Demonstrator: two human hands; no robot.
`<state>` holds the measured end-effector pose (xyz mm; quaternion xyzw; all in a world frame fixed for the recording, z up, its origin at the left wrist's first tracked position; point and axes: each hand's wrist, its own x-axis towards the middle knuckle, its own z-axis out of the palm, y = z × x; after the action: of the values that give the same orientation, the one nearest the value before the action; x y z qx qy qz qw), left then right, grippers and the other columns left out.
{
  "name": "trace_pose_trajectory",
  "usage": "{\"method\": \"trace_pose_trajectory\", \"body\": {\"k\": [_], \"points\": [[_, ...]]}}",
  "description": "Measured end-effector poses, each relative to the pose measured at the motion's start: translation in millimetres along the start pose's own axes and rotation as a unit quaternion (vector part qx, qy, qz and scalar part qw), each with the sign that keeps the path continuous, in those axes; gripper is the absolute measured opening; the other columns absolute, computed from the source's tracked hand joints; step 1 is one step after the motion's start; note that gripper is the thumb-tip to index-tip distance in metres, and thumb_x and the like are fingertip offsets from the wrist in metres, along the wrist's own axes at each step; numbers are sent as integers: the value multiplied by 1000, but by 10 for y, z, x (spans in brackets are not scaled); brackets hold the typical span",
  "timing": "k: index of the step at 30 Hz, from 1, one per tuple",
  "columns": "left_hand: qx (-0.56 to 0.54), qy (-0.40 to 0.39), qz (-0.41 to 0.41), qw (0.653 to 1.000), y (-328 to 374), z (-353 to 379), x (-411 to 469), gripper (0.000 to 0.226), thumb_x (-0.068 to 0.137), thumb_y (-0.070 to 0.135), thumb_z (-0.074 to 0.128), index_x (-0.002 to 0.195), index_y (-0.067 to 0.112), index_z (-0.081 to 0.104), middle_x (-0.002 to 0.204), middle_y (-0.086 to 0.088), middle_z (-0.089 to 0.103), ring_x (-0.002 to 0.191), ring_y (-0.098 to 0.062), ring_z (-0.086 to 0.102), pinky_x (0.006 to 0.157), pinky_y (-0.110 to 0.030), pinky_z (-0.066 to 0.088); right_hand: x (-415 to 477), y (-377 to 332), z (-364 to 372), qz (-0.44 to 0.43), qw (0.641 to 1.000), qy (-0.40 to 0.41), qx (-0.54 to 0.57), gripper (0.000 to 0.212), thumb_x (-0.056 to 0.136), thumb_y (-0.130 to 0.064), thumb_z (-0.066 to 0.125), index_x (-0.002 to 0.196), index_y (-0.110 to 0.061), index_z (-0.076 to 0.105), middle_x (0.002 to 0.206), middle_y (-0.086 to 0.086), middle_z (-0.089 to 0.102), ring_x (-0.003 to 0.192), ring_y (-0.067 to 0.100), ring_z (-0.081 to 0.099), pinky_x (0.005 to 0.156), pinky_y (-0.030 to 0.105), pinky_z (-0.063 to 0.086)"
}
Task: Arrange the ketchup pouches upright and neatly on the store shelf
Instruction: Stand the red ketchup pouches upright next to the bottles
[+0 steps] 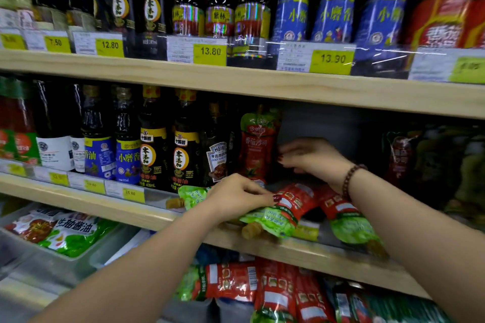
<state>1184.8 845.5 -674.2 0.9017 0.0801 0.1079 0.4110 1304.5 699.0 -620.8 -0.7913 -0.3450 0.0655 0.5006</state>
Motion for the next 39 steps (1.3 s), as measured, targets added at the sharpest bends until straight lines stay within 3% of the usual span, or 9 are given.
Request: {"method": "trace_pose_trajectory", "body": {"k": [3, 6, 8, 13, 18, 23, 33, 36, 39], "points": [[-55, 31, 3, 998, 39, -22, -14, 12, 79, 26, 71, 87, 21, 77, 96, 6, 73, 94, -7, 64, 92, -32, 50, -288, -37, -15, -25, 997, -22, 66, 8, 81, -22, 67, 89, -25, 66, 87, 0, 73, 83, 9, 69, 66, 19, 53], [-138, 72, 15, 988, 123, -78, -63, 15, 85, 13, 65, 97, 10, 74, 98, -5, 73, 88, -4, 65, 77, -12, 51, -539, -3, 15, -58, 996, -45, 48, 11, 82, -31, 66, 92, -27, 67, 91, -2, 73, 87, 6, 68, 70, 15, 52], [-208, 78, 25, 975, 184, -110, -123, 18, 87, 10, 61, 101, 6, 71, 94, -6, 74, 83, -2, 68, 70, -10, 50, -695, 36, 42, -80, 993, -85, 4, 31, 73, -45, 65, 100, -29, 67, 97, -7, 71, 91, 2, 65, 75, 15, 50], [-248, 75, 25, 965, 259, -124, -191, 15, 90, 14, 57, 96, 15, 71, 89, -3, 75, 88, -14, 70, 85, -26, 54, -901, 78, 57, -128, 958, -170, -190, 77, 57, -64, 69, 126, -37, 49, 125, -21, 52, 112, -9, 48, 93, 11, 39], [-249, 98, 12, 964, 310, -137, -205, 17, 92, 19, 55, 91, 19, 72, 86, 0, 75, 87, -15, 70, 84, -31, 55, -941, 151, 207, -209, 919, -69, -328, 56, 70, -34, 73, 122, -32, 54, 123, -12, 56, 114, 5, 47, 98, 28, 42], [-249, 100, 8, 963, 341, -209, -208, 20, 93, 22, 52, 90, 21, 72, 87, 1, 75, 89, -16, 70, 80, -28, 54, -941, 238, 275, -224, 934, 17, -277, 44, 73, -9, 60, 112, -29, 64, 115, -8, 65, 111, 9, 54, 96, 35, 45], [-262, 109, 36, 958, 282, -143, -211, 25, 91, 45, 45, 104, 32, 62, 109, 8, 65, 102, -4, 60, 84, -24, 50, -667, 55, -28, -105, 983, 141, 53, 6, 80, -13, 69, 79, -18, 73, 85, 5, 73, 77, 11, 66, 68, 30, 54], [-251, 76, 62, 963, 300, 19, -194, 37, 82, 29, 66, 117, 32, 53, 116, 7, 59, 108, -6, 57, 80, -18, 52, -626, 57, -94, -61, 981, 135, 124, 16, 83, -11, 66, 71, -21, 68, 76, 0, 72, 65, 7, 66, 49, 17, 48], [-252, 66, 64, 963, 336, 220, -105, 70, 72, 8, 76, 133, 18, 42, 124, -5, 55, 114, -19, 55, 93, -34, 50, -600, 51, -85, -35, 974, 133, 180, 14, 84, -11, 64, 72, -19, 67, 69, -5, 71, 61, 7, 68, 45, 19, 50]]}}
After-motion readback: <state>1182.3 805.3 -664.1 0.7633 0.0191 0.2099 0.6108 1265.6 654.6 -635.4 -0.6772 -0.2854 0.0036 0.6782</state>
